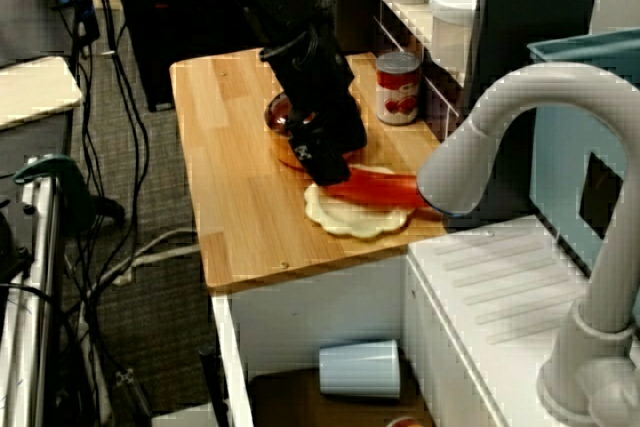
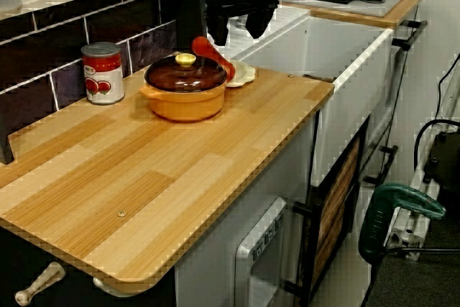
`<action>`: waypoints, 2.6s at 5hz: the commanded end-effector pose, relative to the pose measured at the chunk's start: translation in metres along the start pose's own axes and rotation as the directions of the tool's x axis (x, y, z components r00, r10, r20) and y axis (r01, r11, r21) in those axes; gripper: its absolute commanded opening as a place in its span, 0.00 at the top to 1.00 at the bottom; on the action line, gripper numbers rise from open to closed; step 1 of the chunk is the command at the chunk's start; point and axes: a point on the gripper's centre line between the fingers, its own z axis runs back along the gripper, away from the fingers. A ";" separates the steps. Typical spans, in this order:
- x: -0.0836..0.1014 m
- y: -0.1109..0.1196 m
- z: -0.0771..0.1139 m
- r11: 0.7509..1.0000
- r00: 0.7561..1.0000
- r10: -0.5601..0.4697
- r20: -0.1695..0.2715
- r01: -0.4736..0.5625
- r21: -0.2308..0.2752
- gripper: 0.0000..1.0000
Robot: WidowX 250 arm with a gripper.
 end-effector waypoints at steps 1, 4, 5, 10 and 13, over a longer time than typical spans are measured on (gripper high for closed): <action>0.016 0.021 0.016 0.998 0.997 -0.014 0.070 0.009 0.069 0.00; 0.011 0.029 -0.019 0.998 1.000 -0.006 0.012 0.005 0.067 0.00; 0.009 0.026 -0.019 0.998 1.000 -0.014 0.006 0.013 0.064 0.00; 0.001 0.021 -0.019 0.997 1.000 -0.001 0.018 -0.001 0.080 1.00; -0.001 0.031 0.039 0.997 0.995 0.072 0.061 -0.073 0.001 1.00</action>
